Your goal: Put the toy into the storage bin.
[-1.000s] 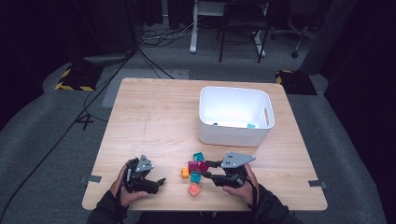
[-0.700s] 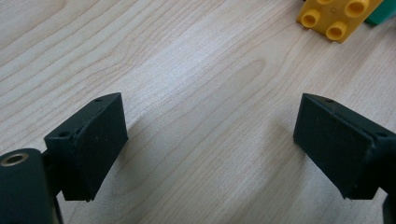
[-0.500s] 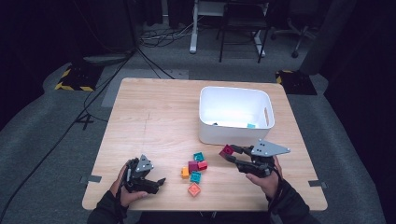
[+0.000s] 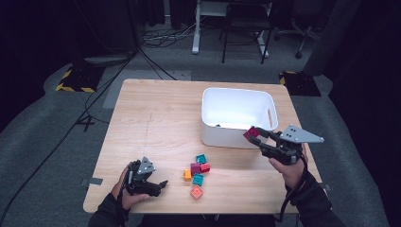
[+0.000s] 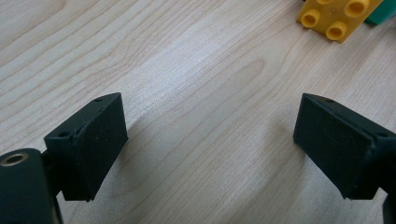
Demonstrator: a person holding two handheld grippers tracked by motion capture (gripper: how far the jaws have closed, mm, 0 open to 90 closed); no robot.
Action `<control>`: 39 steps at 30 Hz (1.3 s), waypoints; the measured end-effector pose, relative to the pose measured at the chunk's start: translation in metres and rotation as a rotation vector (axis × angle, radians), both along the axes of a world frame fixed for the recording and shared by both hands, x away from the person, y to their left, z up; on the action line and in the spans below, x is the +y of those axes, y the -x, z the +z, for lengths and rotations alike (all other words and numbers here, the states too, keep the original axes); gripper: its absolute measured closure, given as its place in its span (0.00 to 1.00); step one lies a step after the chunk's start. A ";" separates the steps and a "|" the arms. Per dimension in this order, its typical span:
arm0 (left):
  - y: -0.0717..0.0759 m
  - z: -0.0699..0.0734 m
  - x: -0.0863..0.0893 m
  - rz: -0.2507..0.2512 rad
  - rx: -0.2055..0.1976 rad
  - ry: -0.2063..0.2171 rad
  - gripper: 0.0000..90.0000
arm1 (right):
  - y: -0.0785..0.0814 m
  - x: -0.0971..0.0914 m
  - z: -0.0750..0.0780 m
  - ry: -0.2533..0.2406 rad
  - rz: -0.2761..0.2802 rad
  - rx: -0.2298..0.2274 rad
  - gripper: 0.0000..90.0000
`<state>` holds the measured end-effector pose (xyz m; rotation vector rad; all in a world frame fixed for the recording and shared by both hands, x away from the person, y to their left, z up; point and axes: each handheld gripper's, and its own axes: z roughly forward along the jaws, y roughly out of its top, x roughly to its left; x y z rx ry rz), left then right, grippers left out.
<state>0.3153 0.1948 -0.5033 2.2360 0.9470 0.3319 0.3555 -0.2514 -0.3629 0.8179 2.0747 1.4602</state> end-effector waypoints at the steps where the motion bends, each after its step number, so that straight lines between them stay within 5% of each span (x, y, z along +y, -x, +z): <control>1: 0.000 0.000 0.000 0.000 0.000 0.000 0.11 | -0.003 -0.002 0.003 -0.005 -0.006 -0.001 0.66; 20: 0.000 0.000 0.000 0.000 0.000 0.001 0.11 | -0.042 -0.009 0.019 0.003 -0.075 0.011 0.66; 25: 0.000 0.000 0.000 -0.001 0.000 0.001 0.11 | -0.058 -0.008 0.017 0.003 -0.097 0.030 0.66; 31: 0.000 0.000 0.000 -0.001 0.000 0.000 0.11 | -0.072 -0.004 0.010 0.071 -0.125 0.006 0.66; 39: 0.000 0.000 0.000 -0.001 0.000 0.000 0.11 | -0.085 -0.002 0.001 0.087 -0.127 0.049 0.66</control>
